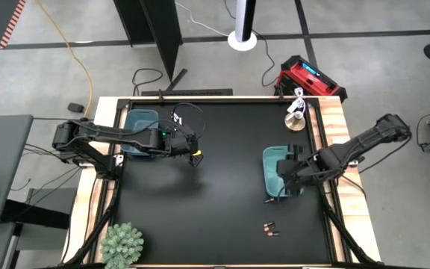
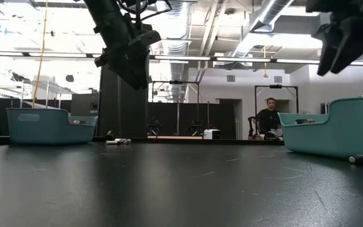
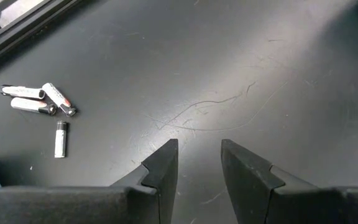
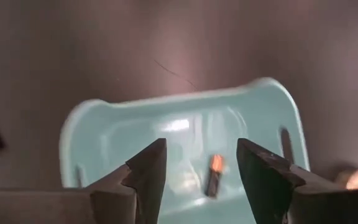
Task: Sort batteries
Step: Put the silver battery into the blue bin
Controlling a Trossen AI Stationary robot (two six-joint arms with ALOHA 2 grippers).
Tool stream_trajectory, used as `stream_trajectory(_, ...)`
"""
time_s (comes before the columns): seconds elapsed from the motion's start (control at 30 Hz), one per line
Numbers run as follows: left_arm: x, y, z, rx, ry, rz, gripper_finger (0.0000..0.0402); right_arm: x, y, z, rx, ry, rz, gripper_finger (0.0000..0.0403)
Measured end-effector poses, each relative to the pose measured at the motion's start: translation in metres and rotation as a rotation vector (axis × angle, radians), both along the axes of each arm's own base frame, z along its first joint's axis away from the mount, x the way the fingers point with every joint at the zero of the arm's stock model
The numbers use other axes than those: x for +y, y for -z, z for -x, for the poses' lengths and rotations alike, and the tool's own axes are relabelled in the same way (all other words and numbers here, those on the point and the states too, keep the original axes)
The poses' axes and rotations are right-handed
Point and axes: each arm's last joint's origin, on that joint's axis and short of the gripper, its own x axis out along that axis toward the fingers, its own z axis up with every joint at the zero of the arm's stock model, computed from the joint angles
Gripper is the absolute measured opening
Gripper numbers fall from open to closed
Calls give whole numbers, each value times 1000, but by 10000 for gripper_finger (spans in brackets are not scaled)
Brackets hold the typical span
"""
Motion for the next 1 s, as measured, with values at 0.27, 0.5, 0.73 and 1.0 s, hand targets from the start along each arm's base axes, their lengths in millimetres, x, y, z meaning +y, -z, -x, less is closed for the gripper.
stream_trajectory(0.27, 0, 0, 0, -3, -5, 10, 116, 26, -13, -7, -157, -175, -47, 210)
stream_trajectory(0.5, 17, 2, 4, 5, -105, 26, 116, 46, -23, -11, -303, -248, -79, 210)
stream_trajectory(0.73, 57, 3, 16, 71, -204, 7, 116, 52, -25, -10, -338, -278, -66, 210)
stream_trajectory(1.0, 99, 18, 25, 195, -221, 49, 116, 54, -26, -9, -349, -289, -69, 210)
